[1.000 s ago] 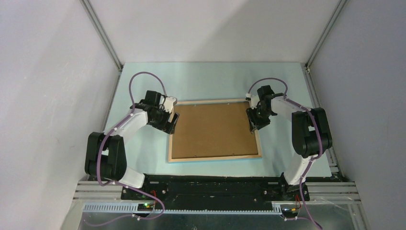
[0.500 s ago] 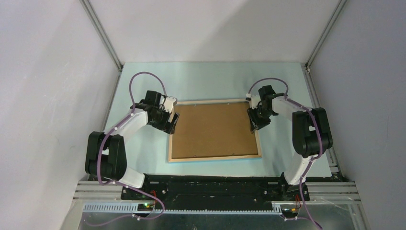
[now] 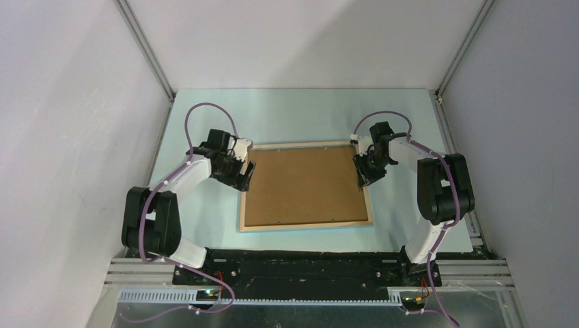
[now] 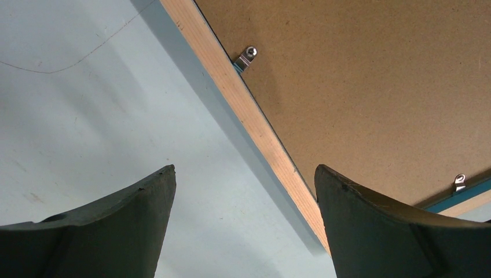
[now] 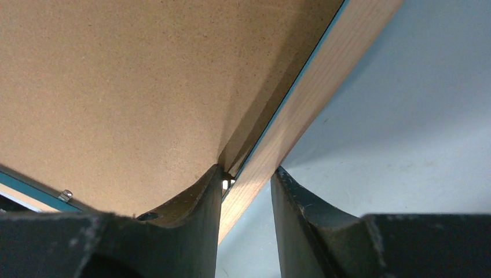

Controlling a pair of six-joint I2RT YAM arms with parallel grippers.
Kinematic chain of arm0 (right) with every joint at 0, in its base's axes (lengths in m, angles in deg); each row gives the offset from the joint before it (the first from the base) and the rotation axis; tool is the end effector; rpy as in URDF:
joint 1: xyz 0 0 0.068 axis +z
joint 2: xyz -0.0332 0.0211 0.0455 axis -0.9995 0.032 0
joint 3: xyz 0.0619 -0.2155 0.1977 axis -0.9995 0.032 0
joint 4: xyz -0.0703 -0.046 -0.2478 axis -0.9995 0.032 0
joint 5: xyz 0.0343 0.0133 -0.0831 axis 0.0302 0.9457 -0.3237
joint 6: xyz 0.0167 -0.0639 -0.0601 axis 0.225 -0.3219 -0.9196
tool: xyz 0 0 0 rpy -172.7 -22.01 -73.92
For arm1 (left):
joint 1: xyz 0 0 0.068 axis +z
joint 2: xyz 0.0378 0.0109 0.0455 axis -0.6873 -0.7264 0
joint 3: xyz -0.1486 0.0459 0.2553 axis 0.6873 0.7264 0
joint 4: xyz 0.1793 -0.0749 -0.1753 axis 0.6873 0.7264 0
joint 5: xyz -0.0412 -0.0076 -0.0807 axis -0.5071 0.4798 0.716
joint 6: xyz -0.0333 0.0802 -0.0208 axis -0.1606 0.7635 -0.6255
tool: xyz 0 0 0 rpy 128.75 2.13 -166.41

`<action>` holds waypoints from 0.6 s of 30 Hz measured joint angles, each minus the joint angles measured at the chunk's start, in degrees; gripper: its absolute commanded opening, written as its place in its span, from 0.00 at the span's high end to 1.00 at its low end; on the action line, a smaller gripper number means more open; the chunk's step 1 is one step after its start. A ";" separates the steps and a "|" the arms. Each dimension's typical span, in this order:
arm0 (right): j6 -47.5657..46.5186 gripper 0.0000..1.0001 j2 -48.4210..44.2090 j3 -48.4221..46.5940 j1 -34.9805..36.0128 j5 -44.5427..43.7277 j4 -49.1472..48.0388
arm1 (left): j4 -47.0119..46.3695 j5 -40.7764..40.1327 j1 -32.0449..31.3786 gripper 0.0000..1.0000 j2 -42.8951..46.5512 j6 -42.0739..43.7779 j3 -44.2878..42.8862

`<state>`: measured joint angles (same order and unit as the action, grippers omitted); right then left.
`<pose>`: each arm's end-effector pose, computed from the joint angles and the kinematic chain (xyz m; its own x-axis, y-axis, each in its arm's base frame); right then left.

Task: Put the photo into the frame
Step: Install the photo frame at the center of the board.

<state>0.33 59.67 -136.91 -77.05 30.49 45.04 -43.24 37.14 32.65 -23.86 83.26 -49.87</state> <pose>0.3375 0.0899 0.1497 -0.8424 -0.4463 -0.3018 -0.5144 0.8328 0.2044 0.2887 -0.0699 0.1860 -0.8123 0.3955 -0.4287 0.4663 0.8819 -0.0700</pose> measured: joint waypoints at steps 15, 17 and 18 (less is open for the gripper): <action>-3.32 0.61 -0.02 0.00 0.04 0.96 0.98 | 0.00 -0.11 0.00 0.07 0.00 -0.02 0.00; -3.74 0.61 -0.02 0.00 0.04 1.03 1.14 | 0.02 -0.13 0.00 0.06 0.00 -0.02 0.00; -3.96 0.61 -0.02 0.00 0.04 1.09 1.20 | 0.00 -0.13 0.00 0.07 0.00 -0.02 0.00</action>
<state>-3.63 59.65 -136.91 -77.01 31.58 46.24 -43.24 37.01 32.65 -23.86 83.24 -49.87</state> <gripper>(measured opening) 0.393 0.935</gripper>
